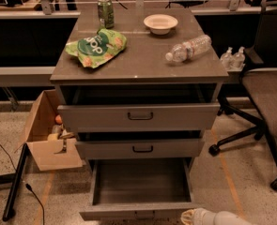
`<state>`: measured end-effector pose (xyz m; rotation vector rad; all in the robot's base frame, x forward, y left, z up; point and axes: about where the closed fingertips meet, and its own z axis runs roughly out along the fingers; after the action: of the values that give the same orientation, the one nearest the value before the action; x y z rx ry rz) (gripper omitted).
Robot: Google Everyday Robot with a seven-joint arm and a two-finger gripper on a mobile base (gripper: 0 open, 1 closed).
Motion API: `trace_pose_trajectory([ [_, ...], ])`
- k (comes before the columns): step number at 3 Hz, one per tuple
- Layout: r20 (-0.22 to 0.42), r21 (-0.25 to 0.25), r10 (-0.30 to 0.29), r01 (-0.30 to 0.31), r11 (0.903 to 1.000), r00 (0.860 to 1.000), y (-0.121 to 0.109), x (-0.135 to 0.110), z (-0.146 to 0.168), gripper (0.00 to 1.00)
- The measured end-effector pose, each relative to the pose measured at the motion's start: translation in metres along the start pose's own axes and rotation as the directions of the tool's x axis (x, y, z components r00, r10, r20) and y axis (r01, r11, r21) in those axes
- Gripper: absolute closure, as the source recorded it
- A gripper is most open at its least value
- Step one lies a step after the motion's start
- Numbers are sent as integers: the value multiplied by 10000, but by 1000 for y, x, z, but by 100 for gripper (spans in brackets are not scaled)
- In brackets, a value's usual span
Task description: Close bottom drawer
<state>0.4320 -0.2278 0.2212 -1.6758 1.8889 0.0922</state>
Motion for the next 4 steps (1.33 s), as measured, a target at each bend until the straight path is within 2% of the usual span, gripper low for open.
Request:
trace_pose_trajectory([
  [1, -51, 414, 628, -625, 9972, 9980, 5, 13, 15, 100],
  [2, -63, 885, 1192, -1182, 9890, 9929, 5, 25, 30, 100],
  [4, 82, 1636, 1765, -1755, 9708, 9843, -14, 38, 51, 100],
])
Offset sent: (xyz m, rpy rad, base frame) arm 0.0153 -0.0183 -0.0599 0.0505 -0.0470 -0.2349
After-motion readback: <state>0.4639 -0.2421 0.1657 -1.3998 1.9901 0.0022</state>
